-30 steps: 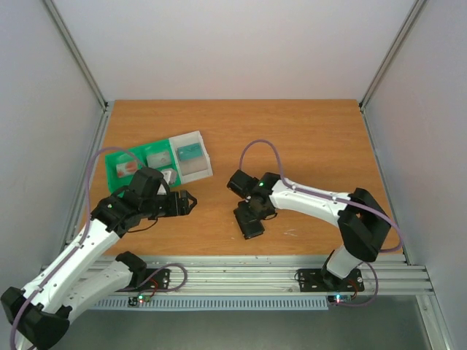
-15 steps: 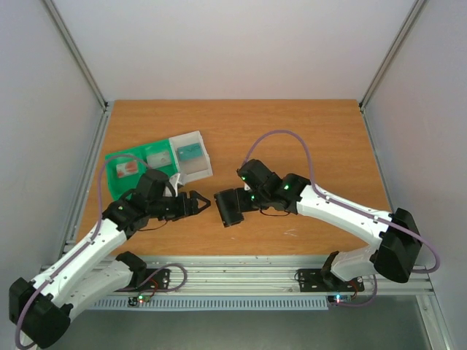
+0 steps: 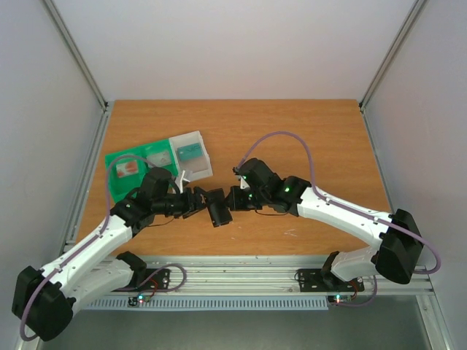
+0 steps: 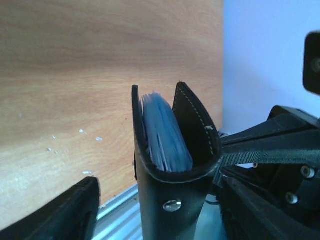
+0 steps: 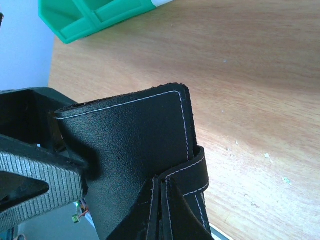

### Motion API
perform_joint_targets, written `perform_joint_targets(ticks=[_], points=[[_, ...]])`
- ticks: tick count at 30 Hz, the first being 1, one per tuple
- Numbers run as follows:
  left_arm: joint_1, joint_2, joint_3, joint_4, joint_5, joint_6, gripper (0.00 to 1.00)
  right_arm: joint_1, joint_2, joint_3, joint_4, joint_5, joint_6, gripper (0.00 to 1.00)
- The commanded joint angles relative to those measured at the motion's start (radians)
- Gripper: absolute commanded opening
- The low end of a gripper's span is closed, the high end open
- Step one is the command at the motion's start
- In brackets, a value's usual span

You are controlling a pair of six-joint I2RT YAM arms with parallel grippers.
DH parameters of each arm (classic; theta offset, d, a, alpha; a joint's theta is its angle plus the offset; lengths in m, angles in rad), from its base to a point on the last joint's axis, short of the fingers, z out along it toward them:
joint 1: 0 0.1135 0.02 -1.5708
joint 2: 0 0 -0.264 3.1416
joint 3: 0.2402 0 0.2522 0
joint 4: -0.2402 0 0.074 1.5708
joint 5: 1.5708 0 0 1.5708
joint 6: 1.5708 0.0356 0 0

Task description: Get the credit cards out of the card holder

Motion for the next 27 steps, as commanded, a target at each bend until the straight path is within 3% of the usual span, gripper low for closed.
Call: perform_joint_targets(ticks=[1,8,12,27], points=[[-0.005,-0.003,-0.002,0.039,-0.003,-0.006,0.59,0.006,-0.023,-0.012,0.054,-0.013,0.026,0.01],[-0.004,0.002,-0.015,-0.007,-0.042,0.024,0.26,0.006,-0.046,-0.044,0.069,-0.01,0.032,0.01],[-0.005,0.024,-0.024,-0.009,-0.06,0.024,0.03,0.006,-0.044,-0.063,0.082,-0.003,0.034,0.01],[-0.005,0.172,-0.038,-0.019,-0.112,0.11,0.0,0.006,-0.06,-0.14,0.073,0.062,0.051,0.01]])
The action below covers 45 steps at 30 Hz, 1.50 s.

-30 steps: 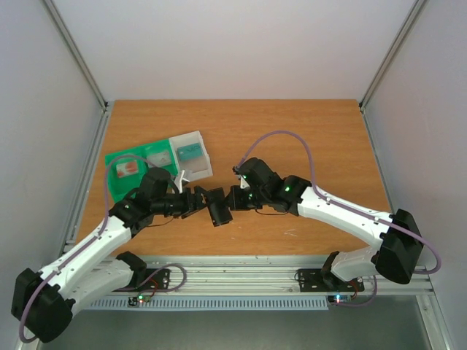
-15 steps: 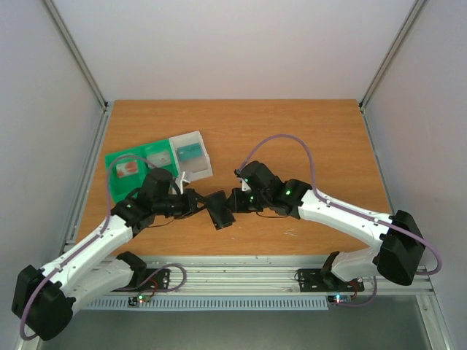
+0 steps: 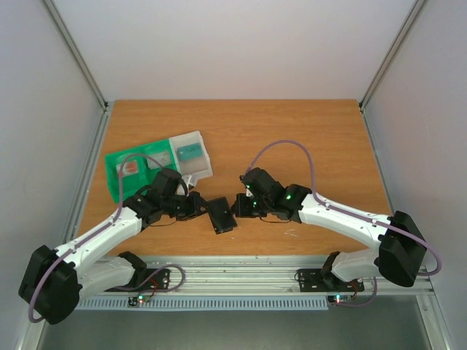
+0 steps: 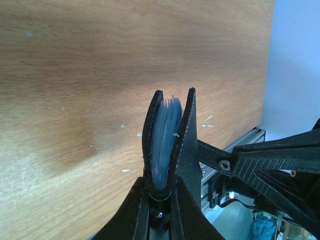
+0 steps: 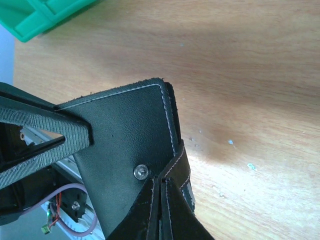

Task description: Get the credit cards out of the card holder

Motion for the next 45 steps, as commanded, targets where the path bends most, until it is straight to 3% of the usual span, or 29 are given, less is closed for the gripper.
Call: perform_joint_targets(ticks=[1,6,11,14,18,28,38,45], points=[[0.005,0.049,-0.035,0.019,-0.057,0.037,0.0,0.007,-0.021,-0.016,0.034,0.007,0.015,0.01],[0.004,0.09,-0.051,0.041,-0.079,0.036,0.05,0.006,0.007,-0.032,0.048,0.016,0.018,0.01],[0.005,0.131,-0.059,0.047,-0.12,0.041,0.45,0.006,0.035,-0.039,0.045,0.043,0.001,0.01],[0.004,0.14,-0.038,0.021,-0.115,0.054,0.6,0.004,0.056,-0.049,0.039,0.057,-0.005,0.01],[0.005,0.098,-0.018,-0.049,-0.154,0.084,0.69,0.004,0.06,-0.073,0.057,0.043,0.006,0.01],[0.004,-0.011,-0.073,0.003,-0.067,0.089,0.78,0.004,0.041,-0.062,0.147,-0.028,0.004,0.01],[0.005,-0.001,-0.077,-0.023,-0.083,0.119,0.8,0.004,0.088,-0.073,0.355,-0.195,0.073,0.01],[0.004,0.014,-0.088,-0.043,-0.121,0.133,0.8,0.004,0.091,-0.081,0.359,-0.2,0.089,0.01]])
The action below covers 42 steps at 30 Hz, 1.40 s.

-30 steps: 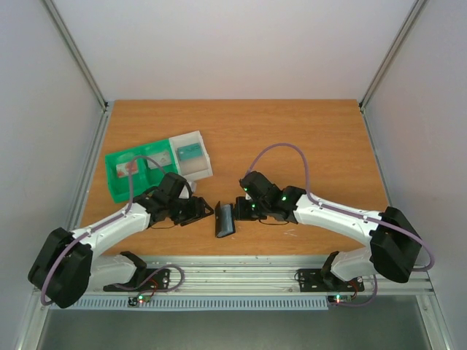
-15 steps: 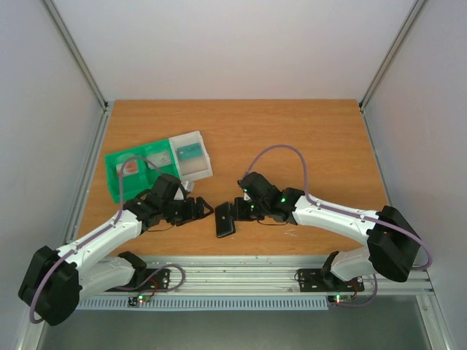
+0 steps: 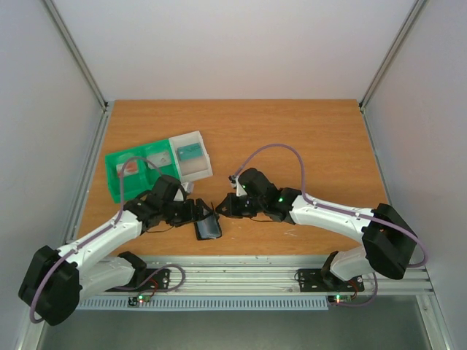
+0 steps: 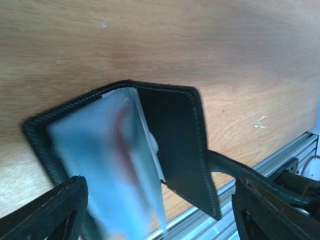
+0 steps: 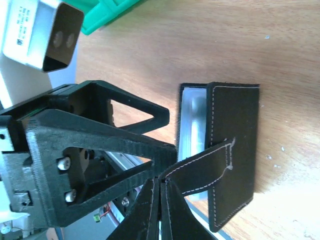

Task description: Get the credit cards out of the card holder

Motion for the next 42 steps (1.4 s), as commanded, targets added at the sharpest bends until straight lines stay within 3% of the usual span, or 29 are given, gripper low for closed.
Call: perform_joint_targets(ticks=[1,11,17,20,27,35,42], points=[[0.0,0.02,-0.023,0.0,-0.026,0.027,0.79,0.004,0.004,-0.01,0.035,-0.011,0.022,0.01],[-0.001,0.03,-0.024,-0.072,-0.109,0.027,0.76,-0.013,-0.041,-0.07,-0.167,0.185,-0.026,0.01],[0.0,0.044,-0.031,-0.07,-0.144,0.019,0.73,-0.031,-0.04,-0.122,-0.191,0.242,-0.046,0.01],[-0.001,0.061,-0.031,-0.064,-0.148,0.013,0.67,-0.031,-0.021,-0.115,-0.209,0.253,-0.056,0.02],[0.0,0.067,-0.034,-0.042,-0.123,0.01,0.64,-0.03,-0.012,0.001,-0.381,0.262,-0.064,0.25],[-0.001,0.059,-0.064,0.029,-0.037,-0.043,0.61,-0.004,-0.061,0.115,-0.426,0.207,-0.065,0.34],[-0.001,0.042,-0.08,0.042,0.008,-0.103,0.59,0.045,0.062,0.161,-0.345,0.162,-0.043,0.42]])
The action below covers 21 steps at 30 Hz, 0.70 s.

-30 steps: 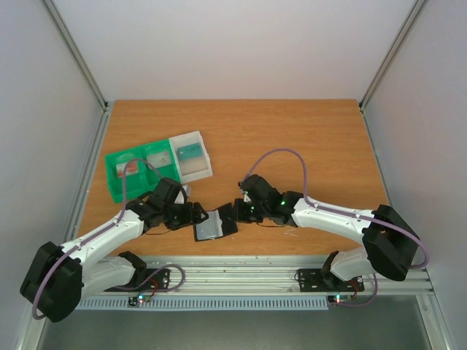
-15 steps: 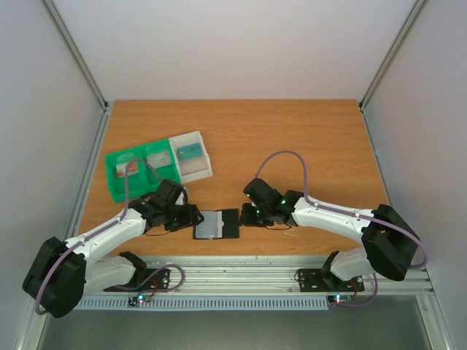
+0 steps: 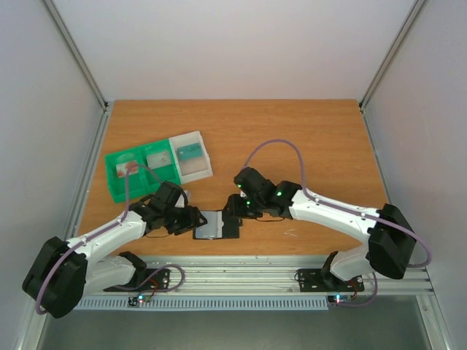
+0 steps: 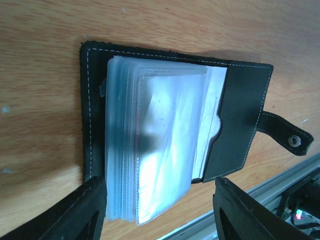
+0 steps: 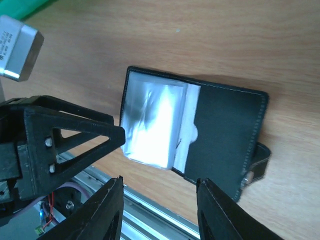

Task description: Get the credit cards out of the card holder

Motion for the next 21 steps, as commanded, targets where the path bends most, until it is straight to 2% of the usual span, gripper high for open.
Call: perform_joint_targets(ticks=[1,6,8,14,17,21], points=[[0.001,-0.031,-0.018,0.049,0.032,-0.051,0.59,0.033,0.103,0.033,0.056,-0.043,0.016,0.42],[0.002,-0.069,-0.046,0.04,0.018,-0.09,0.56,0.035,0.206,0.023,0.125,-0.068,0.025,0.37],[0.001,-0.067,-0.057,0.036,0.016,-0.1,0.55,0.035,0.237,0.014,0.132,-0.025,0.003,0.35],[0.001,-0.075,-0.025,-0.097,-0.103,-0.055,0.52,0.006,0.302,-0.018,0.118,0.072,-0.065,0.3],[0.001,-0.075,-0.018,-0.112,-0.11,-0.036,0.5,-0.009,0.325,-0.019,0.098,0.117,-0.086,0.29],[0.002,-0.069,-0.013,-0.106,-0.101,-0.015,0.42,-0.044,0.357,-0.01,0.078,0.134,-0.116,0.28]])
